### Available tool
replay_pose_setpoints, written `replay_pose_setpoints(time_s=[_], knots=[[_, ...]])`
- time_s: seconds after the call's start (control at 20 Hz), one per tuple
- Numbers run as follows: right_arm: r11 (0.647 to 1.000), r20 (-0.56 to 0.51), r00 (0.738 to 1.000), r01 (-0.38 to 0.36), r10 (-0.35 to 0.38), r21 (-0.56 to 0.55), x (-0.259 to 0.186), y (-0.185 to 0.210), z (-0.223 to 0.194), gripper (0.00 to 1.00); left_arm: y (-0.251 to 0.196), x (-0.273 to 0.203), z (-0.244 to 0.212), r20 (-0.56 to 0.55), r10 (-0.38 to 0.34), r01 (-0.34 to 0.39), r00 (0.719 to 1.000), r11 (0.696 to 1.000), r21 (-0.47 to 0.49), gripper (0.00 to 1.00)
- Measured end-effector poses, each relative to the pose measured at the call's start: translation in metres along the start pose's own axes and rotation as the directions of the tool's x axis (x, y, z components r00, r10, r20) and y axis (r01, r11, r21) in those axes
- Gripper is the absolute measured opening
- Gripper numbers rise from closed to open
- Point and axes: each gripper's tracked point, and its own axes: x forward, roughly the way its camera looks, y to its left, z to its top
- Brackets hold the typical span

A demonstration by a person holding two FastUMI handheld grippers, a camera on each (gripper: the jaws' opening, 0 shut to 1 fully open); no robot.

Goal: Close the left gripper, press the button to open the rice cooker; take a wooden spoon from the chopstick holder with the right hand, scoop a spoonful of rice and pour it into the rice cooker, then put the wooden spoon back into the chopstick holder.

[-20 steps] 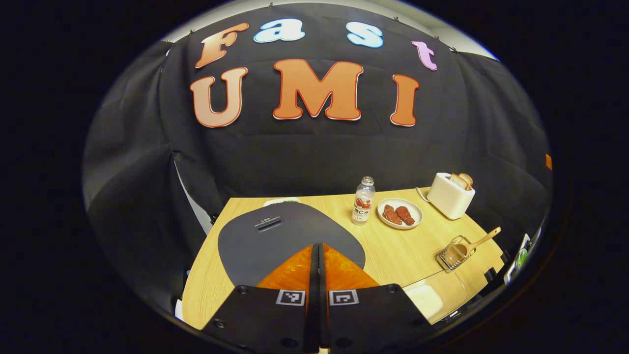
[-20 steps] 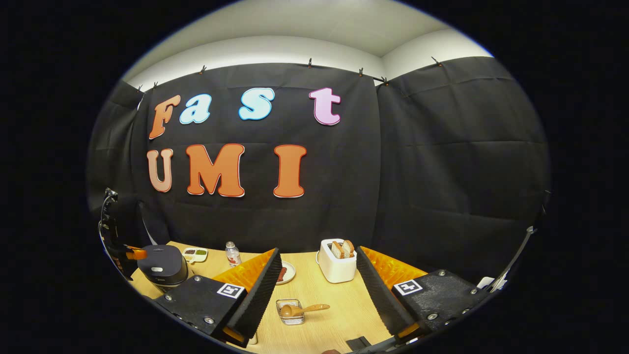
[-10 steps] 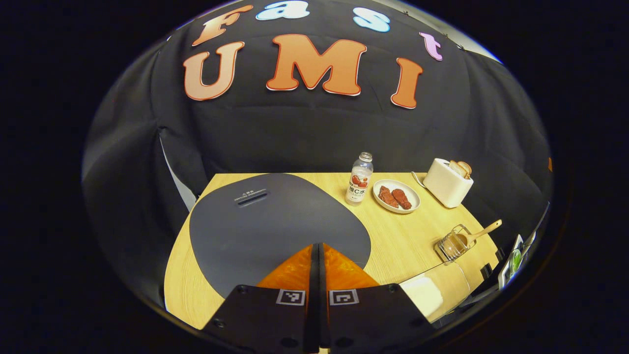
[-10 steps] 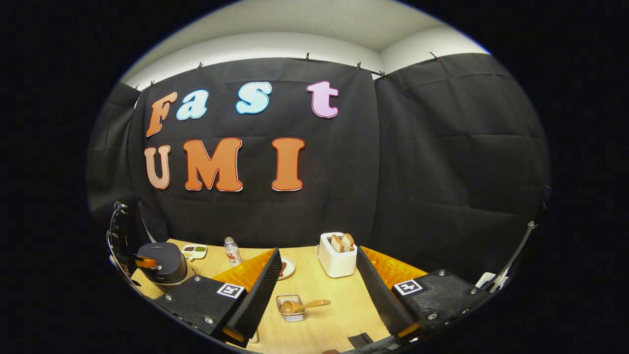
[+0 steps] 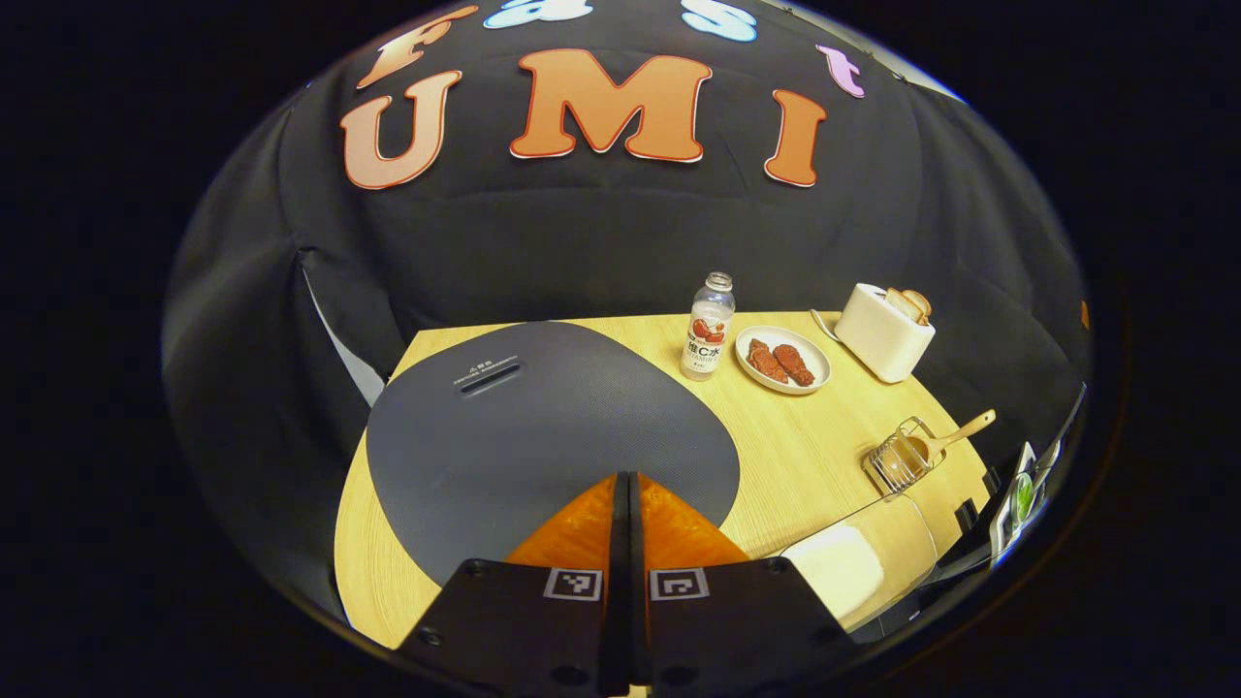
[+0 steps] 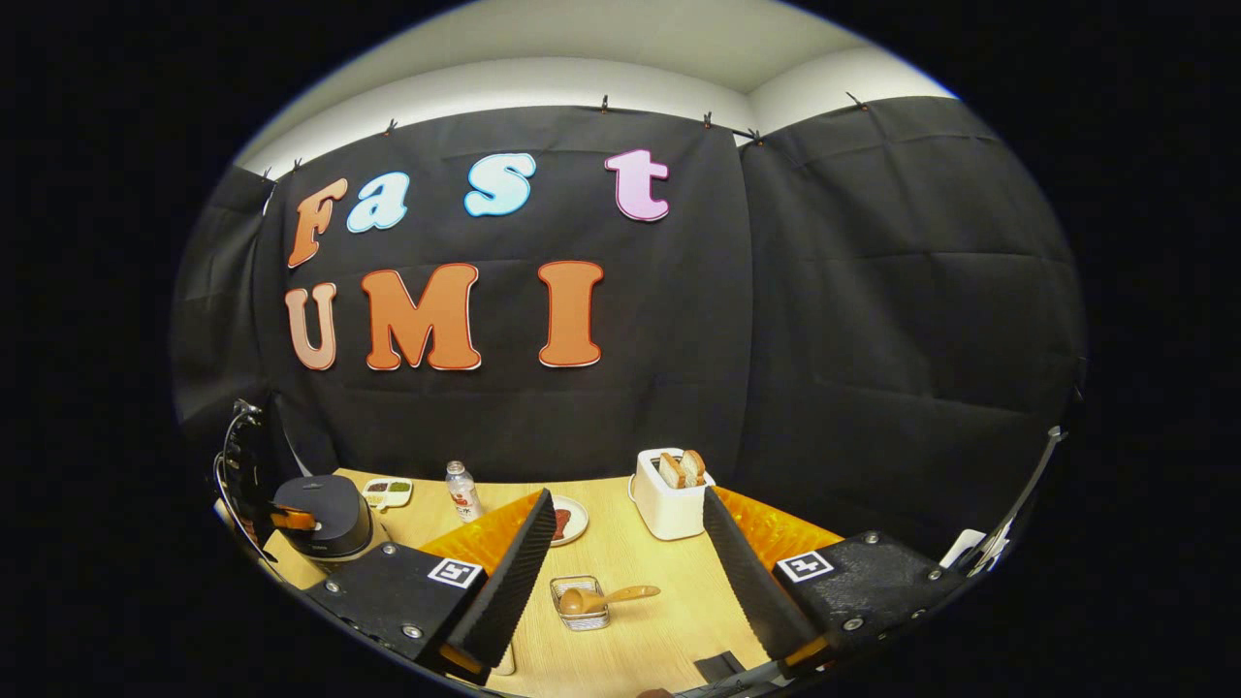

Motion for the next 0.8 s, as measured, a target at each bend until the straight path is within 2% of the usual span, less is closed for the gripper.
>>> replay_pose_setpoints(time_s=[0.05, 0.15, 0.2, 0.25, 0.4, 0.5, 0.6, 0.65, 0.75, 0.8], knots=[[1.000, 0.001, 1.000, -0.001, 0.001, 0.002, 0.000, 0.000, 0.000, 0.95, 0.001, 0.000, -0.001, -0.015, 0.001, -0.001, 1.000, 1.000, 0.001, 0.05], [1.000, 0.003, 1.000, -0.004, 0.004, 0.007, 0.000, 0.000, 0.000, 0.95, 0.000, 0.000, -0.002, -0.040, -0.003, 0.003, 0.999, 1.000, 0.013, 0.05], [1.000, 0.002, 1.000, -0.006, 0.006, 0.009, -0.001, 0.002, -0.002, 0.95, 0.000, -0.001, -0.004, -0.053, -0.004, 0.006, 0.999, 1.000, 0.021, 0.01], [1.000, -0.002, 1.000, -0.009, 0.009, 0.011, -0.001, 0.003, -0.004, 0.95, 0.000, 0.001, -0.008, -0.079, -0.006, 0.009, 0.997, 0.999, 0.039, 0.05], [1.000, -0.009, 1.000, -0.016, 0.016, 0.016, -0.002, 0.004, -0.007, 0.95, 0.000, 0.000, -0.007, -0.096, 0.001, 0.008, 0.995, 0.996, 0.092, 0.05], [1.000, -0.010, 1.000, -0.012, 0.012, 0.013, -0.003, 0.004, -0.009, 0.95, -0.001, 0.000, -0.003, -0.082, -0.009, 0.015, 0.997, 0.997, 0.081, 0.05], [1.000, -0.009, 1.000, -0.018, 0.018, 0.007, -0.003, 0.005, -0.009, 0.95, 0.000, -0.003, 0.008, -0.048, -0.019, 0.022, 0.999, 0.997, 0.067, 0.05], [1.000, -0.007, 1.000, -0.022, 0.022, 0.005, -0.003, 0.005, -0.008, 0.95, 0.003, -0.009, 0.015, -0.027, -0.001, 0.002, 1.000, 0.999, 0.052, 0.05], [1.000, 0.005, 1.000, -0.026, 0.026, 0.002, -0.004, 0.006, -0.004, 0.95, 0.008, -0.029, 0.050, 0.084, 0.046, -0.049, 0.995, 0.998, 0.031, 0.04], [1.000, 0.013, 1.000, -0.029, 0.029, 0.002, -0.003, 0.007, -0.003, 0.95, 0.015, -0.044, 0.073, 0.156, 0.082, -0.087, 0.984, 0.996, 0.030, 0.04]])
